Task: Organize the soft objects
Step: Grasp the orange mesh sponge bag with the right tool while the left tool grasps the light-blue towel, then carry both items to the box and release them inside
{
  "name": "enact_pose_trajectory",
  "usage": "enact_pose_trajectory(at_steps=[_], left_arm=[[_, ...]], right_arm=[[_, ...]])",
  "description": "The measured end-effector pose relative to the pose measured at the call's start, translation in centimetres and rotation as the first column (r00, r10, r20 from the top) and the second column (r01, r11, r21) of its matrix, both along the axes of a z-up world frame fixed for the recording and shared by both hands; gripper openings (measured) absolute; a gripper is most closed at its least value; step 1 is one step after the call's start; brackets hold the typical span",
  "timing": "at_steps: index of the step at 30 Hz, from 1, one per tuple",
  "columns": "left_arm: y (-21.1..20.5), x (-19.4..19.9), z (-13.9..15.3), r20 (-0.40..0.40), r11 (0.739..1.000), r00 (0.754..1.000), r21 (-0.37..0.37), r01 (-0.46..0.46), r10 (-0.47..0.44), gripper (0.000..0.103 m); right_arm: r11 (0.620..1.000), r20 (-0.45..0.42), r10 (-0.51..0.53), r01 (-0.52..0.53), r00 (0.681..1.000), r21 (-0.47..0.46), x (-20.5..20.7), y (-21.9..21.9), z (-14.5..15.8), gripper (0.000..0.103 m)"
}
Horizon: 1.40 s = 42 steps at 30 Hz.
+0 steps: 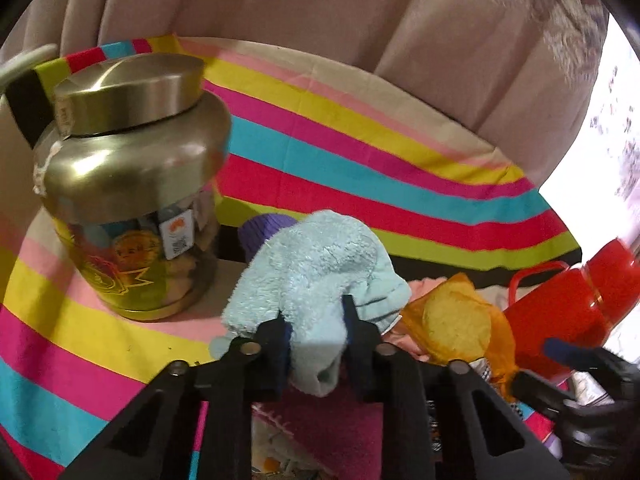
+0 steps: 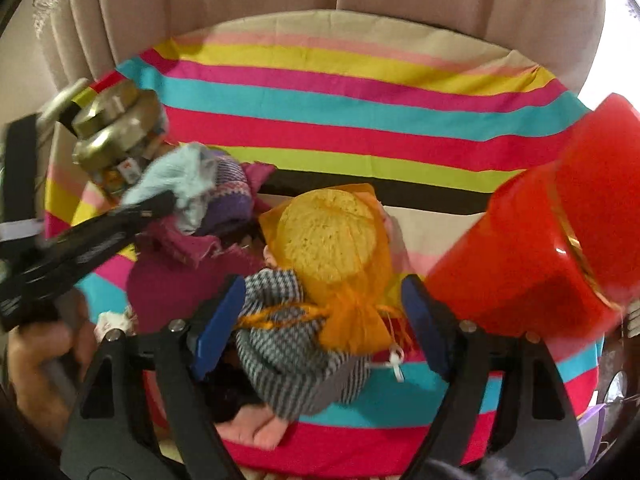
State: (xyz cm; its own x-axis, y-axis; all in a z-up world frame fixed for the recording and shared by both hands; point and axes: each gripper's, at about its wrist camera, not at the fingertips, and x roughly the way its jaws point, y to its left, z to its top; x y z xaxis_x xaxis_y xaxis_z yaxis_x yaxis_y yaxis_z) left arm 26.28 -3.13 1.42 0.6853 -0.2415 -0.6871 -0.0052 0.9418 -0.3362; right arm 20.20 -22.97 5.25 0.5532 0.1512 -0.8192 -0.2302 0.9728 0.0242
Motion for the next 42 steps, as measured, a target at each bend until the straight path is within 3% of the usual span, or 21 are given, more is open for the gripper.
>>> enact_pose_trajectory(at_steps=[6, 15, 18, 23, 30, 42], left_arm=[[2.0, -1.4, 0.9, 0.051, 0.996, 0.998, -0.084, -0.024, 0.029, 0.016], [2.4, -2.4, 2.2, 0.107, 0.993, 0.994, -0.114, -0.02, 0.033, 0.016], [2.8, -3.0, 2.6, 0.127, 0.992, 0.991, -0.124, -0.021, 0.037, 0.016], [2.8, -3.3, 2.9, 0.146, 0.992, 0.988, -0.128, -0.022, 0.041, 0.016], [3.4, -4.7, 3.8, 0.206, 0.989, 0.976, -0.144, -0.038, 0.067, 0.016], [3.3, -6.7, 6.2, 0.289, 0.987, 0.954, -0.157, -0.029, 0.074, 0.016]], right_arm=[[0.999, -0.047, -0.002, 0.0, 0.999, -0.048, 2.8, 1.2, -2.2, 0.085], [0.995, -0.071, -0.03, 0.023, 0.997, -0.102, 5.2, 2.1, -4.6, 0.09], [0.996, -0.08, -0.039, 0.033, 0.996, -0.081, 5.9, 1.9, -5.1, 0.09], [0.997, -0.073, -0.05, 0.046, 0.996, -0.058, 6.4, 1.6, -5.5, 0.082], [0.996, 0.02, -0.055, 0.056, 0.998, -0.066, 5.1, 1.3, -2.9, 0.082], [0.999, 0.206, -0.038, 0.041, 0.978, -0.01, -1.9, 0.1, 5.3, 0.082]])
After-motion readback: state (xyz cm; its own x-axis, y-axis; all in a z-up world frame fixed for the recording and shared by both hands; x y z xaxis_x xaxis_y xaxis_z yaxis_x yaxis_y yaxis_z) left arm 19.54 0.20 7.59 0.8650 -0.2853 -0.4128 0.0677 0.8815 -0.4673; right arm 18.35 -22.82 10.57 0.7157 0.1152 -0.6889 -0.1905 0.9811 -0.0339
